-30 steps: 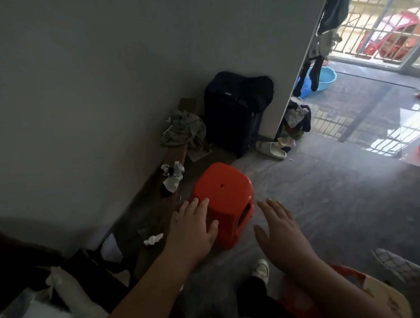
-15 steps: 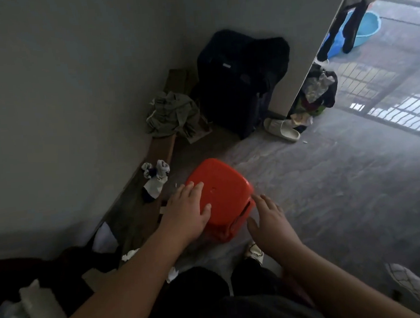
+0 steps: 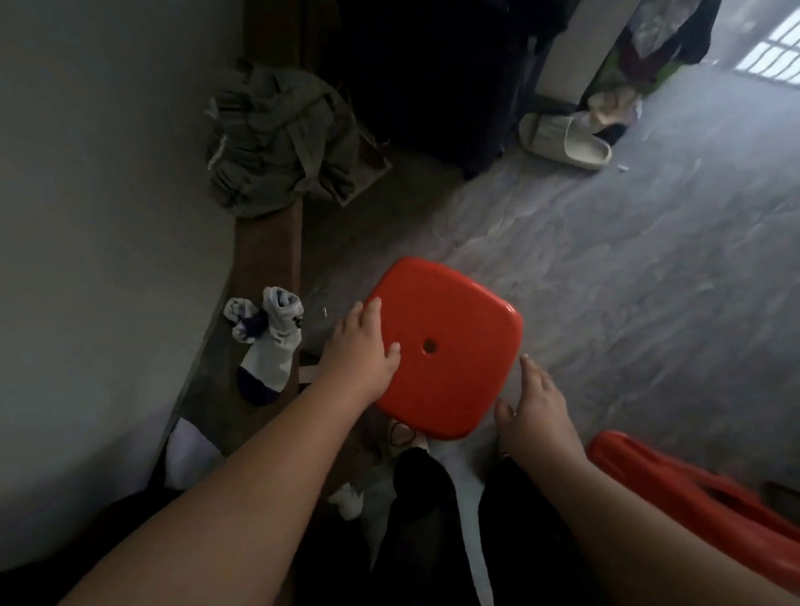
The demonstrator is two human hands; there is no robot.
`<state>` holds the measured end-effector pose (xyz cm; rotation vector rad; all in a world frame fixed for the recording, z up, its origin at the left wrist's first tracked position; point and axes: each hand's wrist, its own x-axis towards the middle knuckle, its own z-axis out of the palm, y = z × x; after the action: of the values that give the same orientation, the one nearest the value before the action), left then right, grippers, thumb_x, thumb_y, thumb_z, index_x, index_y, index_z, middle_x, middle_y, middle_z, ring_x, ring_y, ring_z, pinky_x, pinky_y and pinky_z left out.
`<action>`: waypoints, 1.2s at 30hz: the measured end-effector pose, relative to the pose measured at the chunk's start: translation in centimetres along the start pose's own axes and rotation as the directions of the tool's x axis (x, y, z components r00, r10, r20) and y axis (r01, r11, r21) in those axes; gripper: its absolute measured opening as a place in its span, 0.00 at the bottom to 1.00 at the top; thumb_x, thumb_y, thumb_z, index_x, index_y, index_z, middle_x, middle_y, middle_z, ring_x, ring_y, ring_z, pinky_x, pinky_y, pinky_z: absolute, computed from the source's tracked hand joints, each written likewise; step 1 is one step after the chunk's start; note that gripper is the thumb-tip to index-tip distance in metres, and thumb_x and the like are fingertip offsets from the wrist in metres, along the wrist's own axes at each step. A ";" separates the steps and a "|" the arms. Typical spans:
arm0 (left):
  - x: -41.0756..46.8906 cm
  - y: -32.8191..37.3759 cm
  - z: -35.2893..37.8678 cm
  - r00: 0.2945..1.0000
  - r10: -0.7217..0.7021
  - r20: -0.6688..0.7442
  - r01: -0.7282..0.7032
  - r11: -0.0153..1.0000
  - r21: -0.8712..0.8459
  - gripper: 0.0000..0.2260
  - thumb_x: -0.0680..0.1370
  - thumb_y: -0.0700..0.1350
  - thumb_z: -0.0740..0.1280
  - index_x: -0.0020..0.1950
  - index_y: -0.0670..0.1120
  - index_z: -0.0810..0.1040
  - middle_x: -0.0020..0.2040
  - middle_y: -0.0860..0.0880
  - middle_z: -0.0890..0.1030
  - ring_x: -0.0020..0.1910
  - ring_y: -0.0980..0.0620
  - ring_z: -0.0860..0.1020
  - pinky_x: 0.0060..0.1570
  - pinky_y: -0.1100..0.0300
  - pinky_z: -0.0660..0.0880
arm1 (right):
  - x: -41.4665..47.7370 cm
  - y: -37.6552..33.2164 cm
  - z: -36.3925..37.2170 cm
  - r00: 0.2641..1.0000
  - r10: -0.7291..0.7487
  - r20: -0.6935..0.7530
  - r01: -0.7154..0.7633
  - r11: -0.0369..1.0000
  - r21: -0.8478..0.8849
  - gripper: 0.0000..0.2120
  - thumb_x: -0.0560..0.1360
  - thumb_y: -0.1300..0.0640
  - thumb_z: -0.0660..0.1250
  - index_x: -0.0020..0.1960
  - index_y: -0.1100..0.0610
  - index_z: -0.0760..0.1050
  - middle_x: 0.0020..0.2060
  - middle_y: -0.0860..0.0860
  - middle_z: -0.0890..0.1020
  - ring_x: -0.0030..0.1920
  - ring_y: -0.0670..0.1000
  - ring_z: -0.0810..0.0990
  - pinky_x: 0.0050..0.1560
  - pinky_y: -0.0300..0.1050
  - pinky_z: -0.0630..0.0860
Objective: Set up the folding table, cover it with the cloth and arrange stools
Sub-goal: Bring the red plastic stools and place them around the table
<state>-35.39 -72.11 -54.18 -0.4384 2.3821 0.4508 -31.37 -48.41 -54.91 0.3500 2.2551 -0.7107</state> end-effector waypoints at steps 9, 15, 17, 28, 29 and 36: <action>12.7 -5.5 6.2 0.991 -0.084 0.100 0.093 0.991 -0.092 0.48 0.73 0.64 0.70 0.81 0.51 0.42 0.81 0.42 0.49 0.79 0.39 0.55 0.75 0.42 0.58 | 7.9 2.1 9.6 0.930 0.359 -0.077 -0.322 0.898 0.301 0.50 0.74 0.43 0.71 0.81 0.59 0.43 0.76 0.59 0.63 0.75 0.59 0.65 0.72 0.52 0.64; 15.1 -6.4 8.5 0.986 -0.083 0.146 0.107 0.980 -0.170 0.46 0.75 0.64 0.67 0.81 0.47 0.44 0.76 0.40 0.65 0.72 0.39 0.68 0.70 0.47 0.66 | 10.0 2.3 12.5 0.897 0.440 -0.047 -0.374 0.811 0.451 0.46 0.74 0.46 0.73 0.80 0.56 0.48 0.73 0.58 0.69 0.69 0.59 0.72 0.66 0.51 0.70; 14.8 -6.2 8.6 0.988 -0.094 0.126 0.116 0.976 -0.182 0.44 0.76 0.63 0.67 0.80 0.48 0.46 0.75 0.40 0.66 0.70 0.39 0.70 0.69 0.46 0.68 | 10.2 2.2 12.5 0.889 0.454 -0.053 -0.375 0.792 0.482 0.42 0.73 0.49 0.73 0.78 0.56 0.53 0.70 0.57 0.72 0.66 0.58 0.75 0.61 0.47 0.71; 5.6 -1.5 1.5 0.997 -0.069 -0.040 0.062 0.987 -0.147 0.39 0.80 0.60 0.61 0.80 0.42 0.43 0.76 0.39 0.61 0.72 0.39 0.66 0.66 0.45 0.68 | 4.7 -1.8 4.5 0.907 0.365 -0.208 -0.253 0.870 0.423 0.38 0.76 0.49 0.69 0.78 0.57 0.53 0.72 0.57 0.69 0.70 0.59 0.71 0.68 0.54 0.68; 4.1 -0.8 0.0 0.997 -0.062 -0.048 0.054 0.988 -0.148 0.39 0.80 0.59 0.60 0.80 0.42 0.42 0.76 0.38 0.61 0.72 0.39 0.66 0.66 0.45 0.68 | 3.5 -2.5 3.1 0.912 0.347 -0.219 -0.234 0.879 0.415 0.40 0.77 0.49 0.68 0.80 0.56 0.50 0.74 0.57 0.67 0.71 0.58 0.69 0.70 0.55 0.67; -8.1 4.1 -11.4 0.978 0.006 -0.210 -0.042 0.985 -0.167 0.38 0.82 0.57 0.58 0.80 0.42 0.38 0.75 0.38 0.60 0.67 0.40 0.71 0.59 0.48 0.71 | -7.1 -8.3 -8.4 0.913 0.161 -0.376 -0.043 0.952 0.302 0.37 0.78 0.48 0.66 0.79 0.56 0.51 0.73 0.58 0.67 0.70 0.60 0.70 0.69 0.59 0.69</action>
<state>-37.47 -71.82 -39.76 -0.5583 2.5639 0.6517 -34.90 -50.44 -41.77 0.8155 2.4847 -0.9879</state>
